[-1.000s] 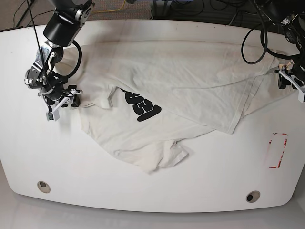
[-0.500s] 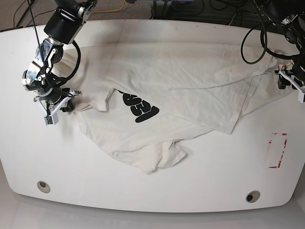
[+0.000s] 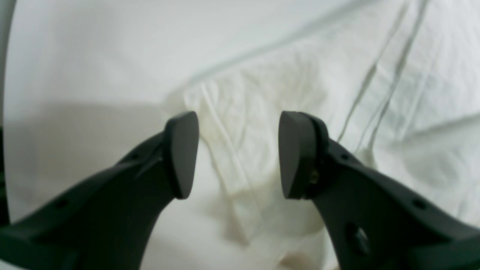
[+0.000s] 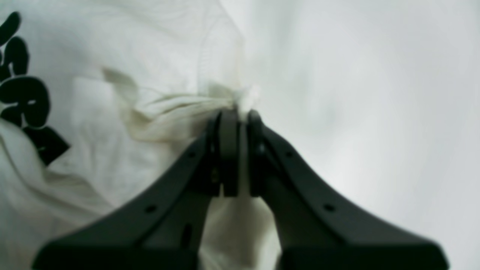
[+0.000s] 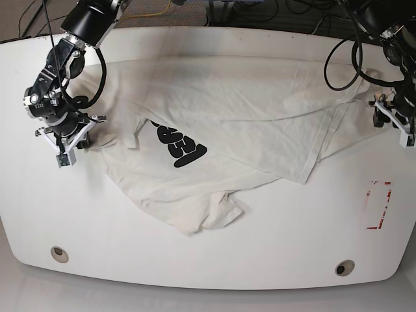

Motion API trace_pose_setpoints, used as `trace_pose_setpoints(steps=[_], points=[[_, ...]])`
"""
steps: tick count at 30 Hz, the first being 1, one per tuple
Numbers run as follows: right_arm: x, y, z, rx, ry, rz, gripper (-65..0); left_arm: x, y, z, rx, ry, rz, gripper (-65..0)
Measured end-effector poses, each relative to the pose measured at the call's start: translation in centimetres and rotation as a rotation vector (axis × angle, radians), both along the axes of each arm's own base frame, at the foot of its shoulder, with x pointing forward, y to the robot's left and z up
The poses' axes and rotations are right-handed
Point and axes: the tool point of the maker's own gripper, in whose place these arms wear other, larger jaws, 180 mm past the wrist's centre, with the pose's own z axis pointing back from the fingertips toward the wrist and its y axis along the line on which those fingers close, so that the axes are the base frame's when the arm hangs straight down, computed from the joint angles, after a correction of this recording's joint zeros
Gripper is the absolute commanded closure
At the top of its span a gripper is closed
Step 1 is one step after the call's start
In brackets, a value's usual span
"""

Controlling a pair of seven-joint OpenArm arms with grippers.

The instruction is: Layout the t-shirt on the table in an organized manner, then fold the t-shirt properly

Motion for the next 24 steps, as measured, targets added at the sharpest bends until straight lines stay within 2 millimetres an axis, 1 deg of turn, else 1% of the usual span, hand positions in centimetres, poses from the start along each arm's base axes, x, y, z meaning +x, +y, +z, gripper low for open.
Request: trace_pose_setpoints(steps=[2, 4, 7, 9, 12, 13, 16, 17, 18, 20, 24], points=[[0.0, 0.1, -0.1, 0.006, 0.001, 0.000, -2.5, 0.9, -0.9, 0.3, -0.015, -0.025, -0.021, -31.9], [0.0, 0.1, -0.4, 0.011, 0.009, -0.001, -2.7, 1.4, -1.7, 0.3, -0.029, -0.037, -0.039, -31.9], [-0.3, -0.1, -1.1, 0.019, 0.030, -0.007, -3.5, 1.6, -2.7, -0.1, -0.041, -0.030, -0.057, -31.9], [-0.5, -0.1, -1.8, 0.031, 0.049, -0.010, -6.5, 1.6, -2.8, -0.4, -0.038, -0.013, -0.057, -31.9], [-0.8, 0.1, -3.2, 0.057, 0.081, -0.013, -16.5, 1.9, -2.7, 0.0, -0.033, -0.020, -0.058, -31.9], [-0.8, 0.2, -3.6, 0.068, 0.084, -0.015, -21.6, 2.1, -2.6, 0.2, -0.030, -0.029, -0.058, -31.9], [-0.5, 0.6, -4.3, 0.102, 0.068, -0.017, -33.9, 2.5, -2.4, 0.6, -0.026, -0.044, -0.059, -31.9], [-0.5, 0.6, -4.5, 0.110, 0.066, -0.019, -36.6, 2.5, -2.4, 0.6, -0.026, -0.045, -0.059, -31.9], [-0.4, 0.6, -4.6, 0.116, 0.060, -0.021, -41.4, 2.4, -2.4, 0.6, -0.027, -0.044, -0.059, -31.9], [-0.5, 0.5, -4.8, 0.119, 0.062, -0.022, -44.1, 2.3, -2.5, 0.4, -0.029, -0.040, -0.059, -31.9], [-0.9, 0.3, -4.5, 0.102, 0.059, -0.021, -44.4, 2.3, -2.5, 0.4, -0.028, -0.038, -0.059, -31.9]])
